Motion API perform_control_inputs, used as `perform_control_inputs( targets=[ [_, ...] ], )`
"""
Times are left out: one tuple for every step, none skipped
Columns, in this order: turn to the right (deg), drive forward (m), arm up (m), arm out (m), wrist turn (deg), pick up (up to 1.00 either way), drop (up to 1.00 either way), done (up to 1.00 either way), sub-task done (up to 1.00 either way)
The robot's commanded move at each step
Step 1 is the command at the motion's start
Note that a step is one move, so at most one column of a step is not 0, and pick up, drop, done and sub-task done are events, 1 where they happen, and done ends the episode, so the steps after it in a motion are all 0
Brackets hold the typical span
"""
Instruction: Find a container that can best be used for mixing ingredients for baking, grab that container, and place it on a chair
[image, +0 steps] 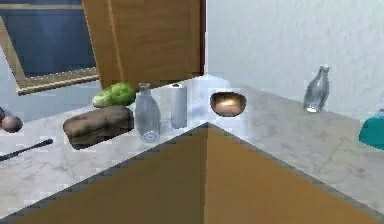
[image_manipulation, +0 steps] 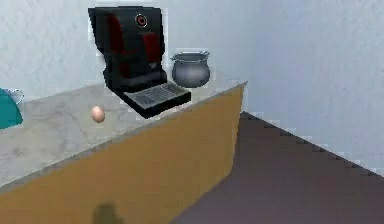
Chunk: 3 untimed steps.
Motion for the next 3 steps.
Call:
perform_control_inputs(
  targets=[
    [0.0,0.50,0.00,0.00,0.0,0.00,0.00,0.00,0.00],
    [-45.0,0.00,0.00,0.00,0.0,0.00,0.00,0.00,0.00],
    [-21.0,0.00,0.00,0.00,0.0,0.00,0.00,0.00,0.00]
  ],
)
